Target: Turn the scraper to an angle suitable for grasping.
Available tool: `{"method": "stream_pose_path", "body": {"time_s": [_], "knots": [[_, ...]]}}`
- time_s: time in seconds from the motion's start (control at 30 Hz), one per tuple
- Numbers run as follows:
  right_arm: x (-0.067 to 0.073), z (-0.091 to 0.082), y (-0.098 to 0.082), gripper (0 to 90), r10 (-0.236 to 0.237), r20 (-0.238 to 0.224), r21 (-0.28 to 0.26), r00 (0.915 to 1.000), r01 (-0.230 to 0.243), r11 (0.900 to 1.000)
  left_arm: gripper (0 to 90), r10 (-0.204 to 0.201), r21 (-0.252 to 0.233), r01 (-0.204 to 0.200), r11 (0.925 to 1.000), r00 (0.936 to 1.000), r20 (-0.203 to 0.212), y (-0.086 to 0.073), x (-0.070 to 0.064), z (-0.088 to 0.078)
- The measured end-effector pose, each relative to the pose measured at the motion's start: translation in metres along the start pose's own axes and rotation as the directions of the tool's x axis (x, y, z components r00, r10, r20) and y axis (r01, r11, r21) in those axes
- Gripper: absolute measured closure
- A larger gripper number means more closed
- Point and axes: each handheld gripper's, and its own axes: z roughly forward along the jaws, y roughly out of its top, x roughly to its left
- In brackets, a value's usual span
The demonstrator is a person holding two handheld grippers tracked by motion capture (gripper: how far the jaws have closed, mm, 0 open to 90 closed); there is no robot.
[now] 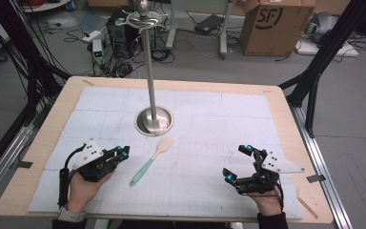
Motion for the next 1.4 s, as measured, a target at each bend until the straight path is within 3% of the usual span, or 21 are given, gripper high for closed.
{"method": "stream_pose_path", "body": {"time_s": [0.07, 0.17, 0.27, 0.33, 0.43, 0.63, 0.7, 0.77, 0.83, 0.97, 1.1, 1.13, 1.33, 1.4], "knots": [[0.0, 0.0, 0.0, 0.9, -0.004, 0.0, 0.009, 1.0, 0.004, 1.0, 89.9, -0.012, 0.018, 0.012, 0.9998, 0.9999, 0.004, 0.0, 0.003, 0.006], [0.001, -0.001, -0.001, 0.9, -0.01, 0.002, 0.017, 0.9999, 0.01, 1.0, 89.8, 0.018, 0.054, -0.019, 0.9984, 0.9996, 0.022, 0.0, 0.004, 0.016], [0.0, -0.002, -0.001, 0.9, -0.01, 0.005, 0.015, 0.9999, 0.01, 1.0, 89.9, 0.025, 0.112, -0.031, 0.9932, 0.9984, 0.05, 0.004, 0.004, 0.032], [0.0, -0.003, 0.0, 0.8, -0.005, 0.009, 0.014, 0.9999, 0.005, 1.0, 89.8, 0.014, 0.133, -0.022, 0.9908, 0.9977, 0.066, 0.007, 0.002, 0.04], [-0.001, -0.002, 0.0, 0.9, -0.009, 0.008, 0.008, 0.9999, 0.009, 1.0, 89.8, 0.031, 0.158, -0.045, 0.9864, 0.9958, 0.085, 0.009, -0.002, 0.052], [-0.001, -0.001, -0.001, 0.9, -0.01, 0.002, 0.017, 1.0, 0.01, 1.0, 89.8, 0.046, 0.241, -0.071, 0.9679, 0.9931, 0.108, 0.011, -0.009, 0.077], [0.0, -0.001, -0.001, 0.9, -0.009, 0.002, 0.019, 1.0, 0.009, 1.0, 89.9, 0.042, 0.251, -0.07, 0.9655, 0.9926, 0.113, 0.011, -0.01, 0.082], [0.0, -0.001, -0.001, 0.9, -0.007, -0.002, 0.021, 1.0, 0.007, 1.0, 89.8, 0.045, 0.282, -0.08, 0.9561, 0.9908, 0.128, 0.009, -0.011, 0.092], [-0.001, -0.001, -0.002, 0.9, -0.009, 0.001, 0.021, 1.0, 0.009, 1.0, 89.8, 0.041, 0.297, -0.075, 0.9518, 0.992, 0.119, 0.007, -0.012, 0.096], [-0.001, -0.003, -0.002, 0.9, 0.0, 0.011, 0.02, 0.9999, 0.0, 1.0, 89.7, 0.073, 0.314, -0.106, 0.9436, 0.9904, 0.118, 0.004, -0.015, 0.103], [0.0, -0.003, -0.002, 0.8, 0.002, 0.012, 0.023, 0.9999, -0.002, 1.0, 89.7, 0.075, 0.332, -0.113, 0.9364, 0.9892, 0.126, 0.001, -0.016, 0.108], [0.0, -0.003, -0.002, 0.8, 0.0, 0.013, 0.023, 0.9999, 0.0, 1.0, 89.7, 0.081, 0.344, -0.121, 0.9312, 0.9885, 0.128, 0.001, -0.016, 0.111], [0.0, -0.001, -0.002, 0.8, -0.003, 0.011, 0.028, 0.9999, 0.003, 1.0, 89.7, 0.095, 0.358, -0.143, 0.9228, 0.9843, 0.149, 0.001, -0.023, 0.12], [0.0, -0.001, -0.002, 0.8, -0.003, 0.008, 0.029, 1.0, 0.003, 1.0, 89.7, 0.107, 0.374, -0.158, 0.9139, 0.9823, 0.153, 0.0, -0.024, 0.123]]}}
